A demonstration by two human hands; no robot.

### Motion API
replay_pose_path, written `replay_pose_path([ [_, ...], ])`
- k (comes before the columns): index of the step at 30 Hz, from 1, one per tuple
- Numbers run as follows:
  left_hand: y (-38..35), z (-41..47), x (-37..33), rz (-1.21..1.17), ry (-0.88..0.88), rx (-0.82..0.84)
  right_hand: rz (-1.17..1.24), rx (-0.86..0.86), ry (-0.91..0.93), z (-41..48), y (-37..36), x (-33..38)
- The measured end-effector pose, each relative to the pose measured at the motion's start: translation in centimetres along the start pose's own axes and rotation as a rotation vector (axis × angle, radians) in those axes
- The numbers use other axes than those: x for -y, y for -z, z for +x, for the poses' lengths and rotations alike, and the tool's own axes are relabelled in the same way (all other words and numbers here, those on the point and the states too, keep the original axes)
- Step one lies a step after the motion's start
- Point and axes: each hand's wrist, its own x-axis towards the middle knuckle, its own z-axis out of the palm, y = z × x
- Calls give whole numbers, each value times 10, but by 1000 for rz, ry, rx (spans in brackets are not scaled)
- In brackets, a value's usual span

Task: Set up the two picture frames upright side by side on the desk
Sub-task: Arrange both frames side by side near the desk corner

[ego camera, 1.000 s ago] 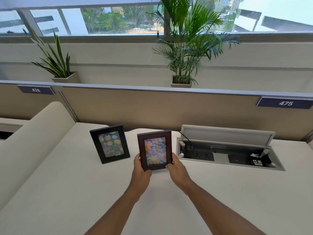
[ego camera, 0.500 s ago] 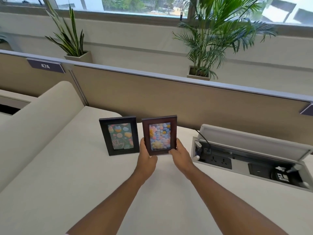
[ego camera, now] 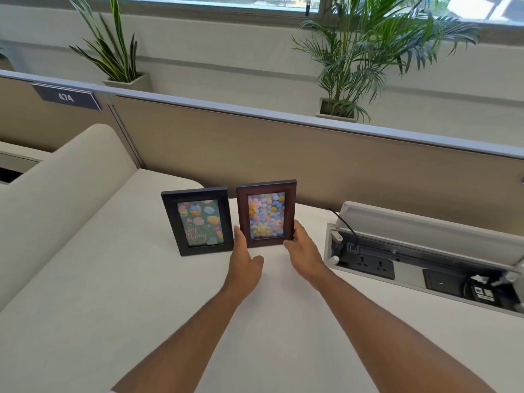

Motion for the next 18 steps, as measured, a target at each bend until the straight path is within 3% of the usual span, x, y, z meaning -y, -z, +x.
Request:
replay_pose_path([
  [7, -3, -53, 50, 64, -48, -322, -73, -108, 83, 5, 4, -17],
  [14, 75, -45, 76, 22, -129, -660, -74, -126, 94, 14, 4, -20],
  [18, 121, -15, 91, 33, -99, -732, -79, -133, 98, 17, 4, -23],
])
